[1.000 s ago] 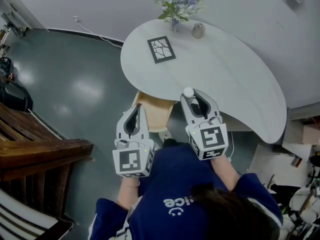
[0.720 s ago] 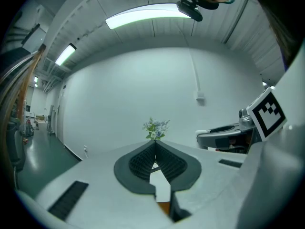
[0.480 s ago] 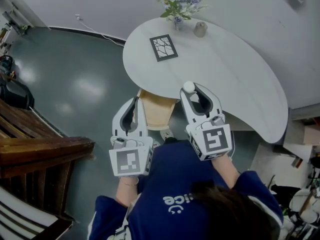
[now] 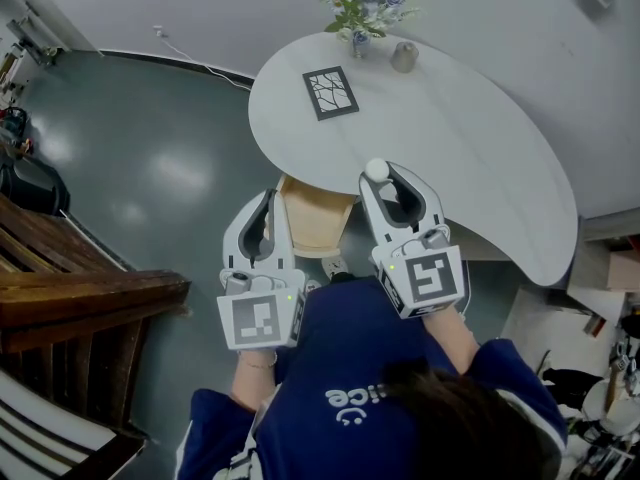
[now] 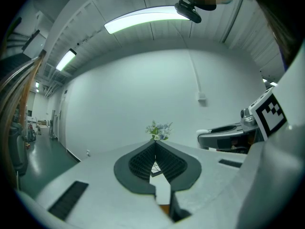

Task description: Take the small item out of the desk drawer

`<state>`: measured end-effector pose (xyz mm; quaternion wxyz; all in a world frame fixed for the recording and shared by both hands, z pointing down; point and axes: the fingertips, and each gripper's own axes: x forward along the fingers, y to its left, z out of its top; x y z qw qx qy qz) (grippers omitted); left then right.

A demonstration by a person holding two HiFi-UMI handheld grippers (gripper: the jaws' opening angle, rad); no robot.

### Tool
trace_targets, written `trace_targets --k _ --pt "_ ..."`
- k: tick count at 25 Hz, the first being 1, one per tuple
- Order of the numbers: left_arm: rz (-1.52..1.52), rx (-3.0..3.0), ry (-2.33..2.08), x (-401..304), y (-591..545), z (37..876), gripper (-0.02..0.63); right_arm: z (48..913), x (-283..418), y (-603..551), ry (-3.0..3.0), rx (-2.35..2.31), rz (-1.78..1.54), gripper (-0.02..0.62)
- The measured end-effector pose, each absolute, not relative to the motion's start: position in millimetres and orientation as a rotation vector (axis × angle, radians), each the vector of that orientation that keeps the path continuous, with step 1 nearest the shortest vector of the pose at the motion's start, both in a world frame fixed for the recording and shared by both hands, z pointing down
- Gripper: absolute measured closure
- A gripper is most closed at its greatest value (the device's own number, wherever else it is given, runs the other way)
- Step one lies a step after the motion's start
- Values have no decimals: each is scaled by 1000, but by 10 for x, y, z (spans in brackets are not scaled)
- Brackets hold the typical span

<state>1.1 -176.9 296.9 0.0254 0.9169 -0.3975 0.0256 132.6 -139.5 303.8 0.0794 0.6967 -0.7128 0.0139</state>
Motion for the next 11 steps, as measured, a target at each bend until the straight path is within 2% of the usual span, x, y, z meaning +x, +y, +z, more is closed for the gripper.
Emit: trace_targets --k 11 --pt "86 2832 -1261 -54 -1807 2938 603 3013 1288 -1402 -2143 2093 28 463"
